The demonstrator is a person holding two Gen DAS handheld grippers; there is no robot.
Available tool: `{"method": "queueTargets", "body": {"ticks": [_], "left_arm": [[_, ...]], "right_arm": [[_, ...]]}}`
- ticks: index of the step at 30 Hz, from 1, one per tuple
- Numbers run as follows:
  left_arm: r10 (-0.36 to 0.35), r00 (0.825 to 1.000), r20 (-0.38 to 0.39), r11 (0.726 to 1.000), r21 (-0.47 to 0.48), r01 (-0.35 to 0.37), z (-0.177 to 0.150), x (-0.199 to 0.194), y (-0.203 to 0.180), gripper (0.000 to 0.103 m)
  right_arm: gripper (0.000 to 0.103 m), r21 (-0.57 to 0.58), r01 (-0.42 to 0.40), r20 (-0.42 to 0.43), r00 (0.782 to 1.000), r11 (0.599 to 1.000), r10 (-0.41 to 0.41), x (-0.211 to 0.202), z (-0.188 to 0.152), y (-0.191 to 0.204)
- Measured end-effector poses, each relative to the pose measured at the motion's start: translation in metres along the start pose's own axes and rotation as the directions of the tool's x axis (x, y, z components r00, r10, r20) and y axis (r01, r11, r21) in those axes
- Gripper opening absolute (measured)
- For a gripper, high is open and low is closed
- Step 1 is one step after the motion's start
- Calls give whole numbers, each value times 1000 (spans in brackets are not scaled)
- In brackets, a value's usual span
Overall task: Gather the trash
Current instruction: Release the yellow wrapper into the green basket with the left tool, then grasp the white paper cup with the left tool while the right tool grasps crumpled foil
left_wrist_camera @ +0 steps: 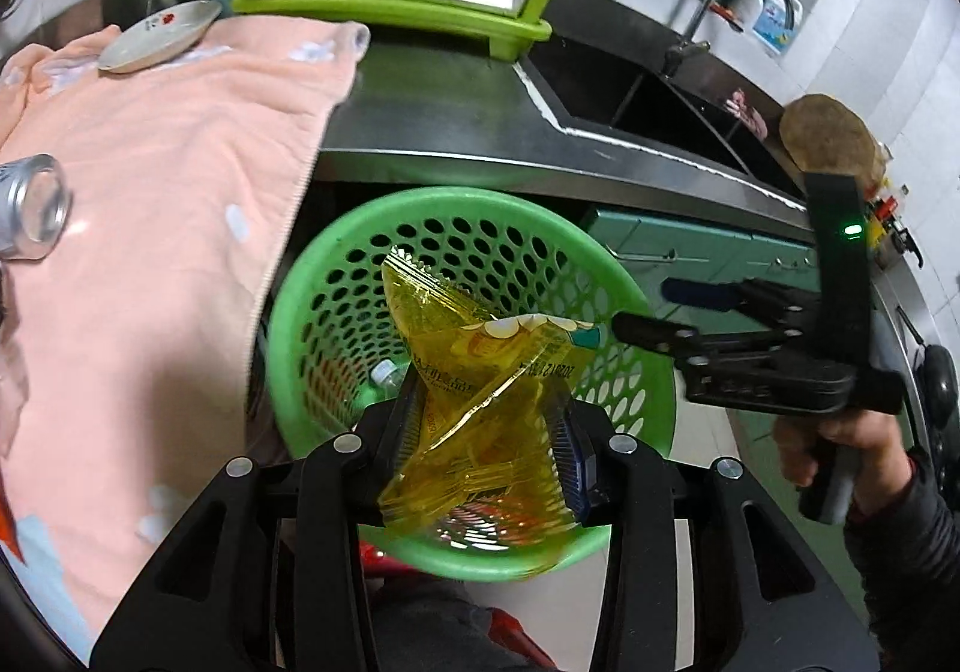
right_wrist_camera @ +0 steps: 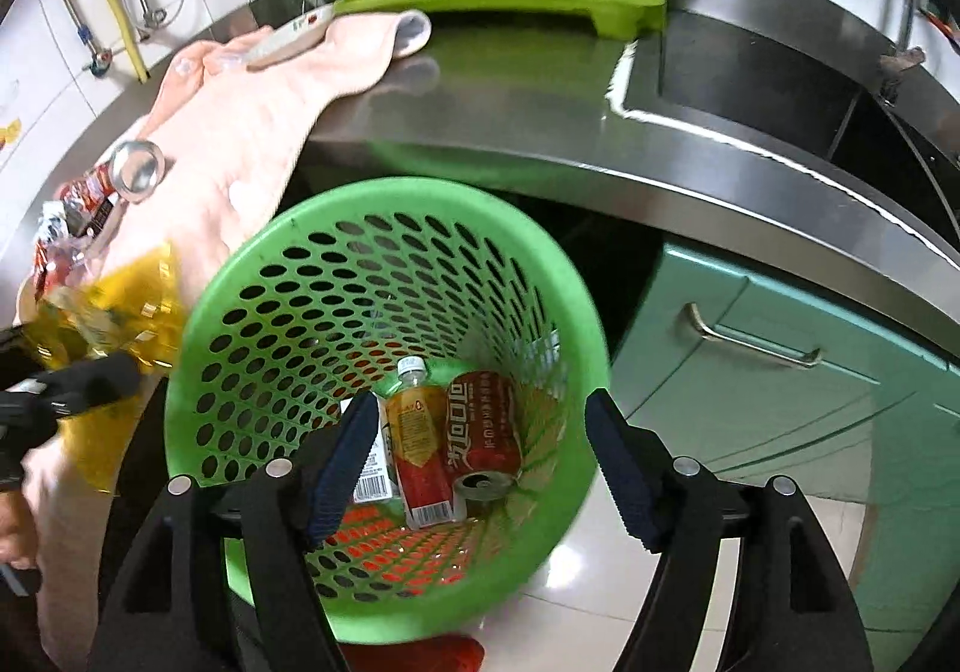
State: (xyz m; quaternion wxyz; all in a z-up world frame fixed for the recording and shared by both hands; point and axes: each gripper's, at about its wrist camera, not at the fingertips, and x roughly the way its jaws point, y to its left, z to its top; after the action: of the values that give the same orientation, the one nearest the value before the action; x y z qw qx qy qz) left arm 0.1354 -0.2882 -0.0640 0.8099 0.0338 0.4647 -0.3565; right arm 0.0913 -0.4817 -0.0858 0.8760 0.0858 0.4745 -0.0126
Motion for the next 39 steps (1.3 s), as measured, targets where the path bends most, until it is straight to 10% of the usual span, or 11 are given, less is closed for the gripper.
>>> {"method": "queueTargets", "body": {"ticks": [9,25,39], "left_arm": [[2,1000,-15,1000,-10,-2,-2,14,-6,67],[94,991,96,994,-64,-88,-21,-59,34,70],[346,913,218,921,-266,-285,-65,-168,123,70]], "right_arm": [[72,12,4,28,1000,1000,-4,-15,-6,-9],[79,-70,-42,57,997,997,46,-27,5,45],[82,-234,-132,55,987,963,148,-22,27,155]]}}
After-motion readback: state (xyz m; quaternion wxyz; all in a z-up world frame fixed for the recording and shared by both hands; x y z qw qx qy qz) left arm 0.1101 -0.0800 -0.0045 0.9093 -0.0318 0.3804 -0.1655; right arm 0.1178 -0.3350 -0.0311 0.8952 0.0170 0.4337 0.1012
